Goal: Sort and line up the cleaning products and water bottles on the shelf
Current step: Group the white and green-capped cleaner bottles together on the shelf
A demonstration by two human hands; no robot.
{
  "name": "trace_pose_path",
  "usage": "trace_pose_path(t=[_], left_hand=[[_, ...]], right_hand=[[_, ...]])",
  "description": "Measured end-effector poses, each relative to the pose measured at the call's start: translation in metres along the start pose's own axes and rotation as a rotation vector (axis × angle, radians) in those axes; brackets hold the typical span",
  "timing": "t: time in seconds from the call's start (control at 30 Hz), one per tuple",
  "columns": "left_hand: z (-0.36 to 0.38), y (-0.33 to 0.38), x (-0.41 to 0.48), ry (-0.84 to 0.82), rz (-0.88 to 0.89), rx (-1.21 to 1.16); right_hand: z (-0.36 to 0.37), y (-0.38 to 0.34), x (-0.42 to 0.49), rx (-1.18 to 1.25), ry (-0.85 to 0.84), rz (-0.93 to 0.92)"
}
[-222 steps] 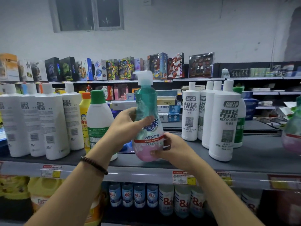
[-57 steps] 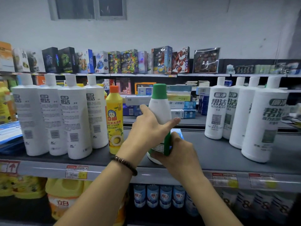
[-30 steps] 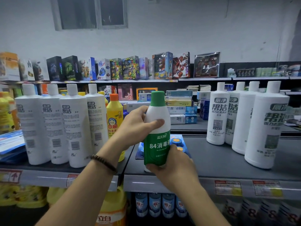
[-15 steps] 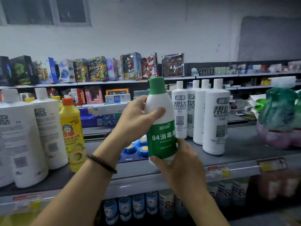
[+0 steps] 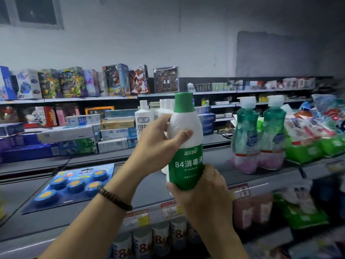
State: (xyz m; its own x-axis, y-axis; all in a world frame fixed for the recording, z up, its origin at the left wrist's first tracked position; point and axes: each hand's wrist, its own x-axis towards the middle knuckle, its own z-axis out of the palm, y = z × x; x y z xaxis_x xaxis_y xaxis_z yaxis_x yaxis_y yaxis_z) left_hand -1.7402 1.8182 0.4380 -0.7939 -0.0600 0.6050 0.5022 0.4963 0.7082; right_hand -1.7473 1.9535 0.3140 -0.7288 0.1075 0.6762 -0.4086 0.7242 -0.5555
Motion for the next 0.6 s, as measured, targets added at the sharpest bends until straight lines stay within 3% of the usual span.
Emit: trace_pose_path(t=[0.33, 0.6], left_hand=[[0.077, 0.009, 0.029, 0.075, -0.054, 0.104], [0.099, -0.011, 0.023, 0.202, -0.028, 0.463]], right_hand=[[-0.03, 0.069, 0.063, 0.05, -0.13, 0.042], [-0.005, 0.089, 0.09, -0.052, -0.328, 0.061]])
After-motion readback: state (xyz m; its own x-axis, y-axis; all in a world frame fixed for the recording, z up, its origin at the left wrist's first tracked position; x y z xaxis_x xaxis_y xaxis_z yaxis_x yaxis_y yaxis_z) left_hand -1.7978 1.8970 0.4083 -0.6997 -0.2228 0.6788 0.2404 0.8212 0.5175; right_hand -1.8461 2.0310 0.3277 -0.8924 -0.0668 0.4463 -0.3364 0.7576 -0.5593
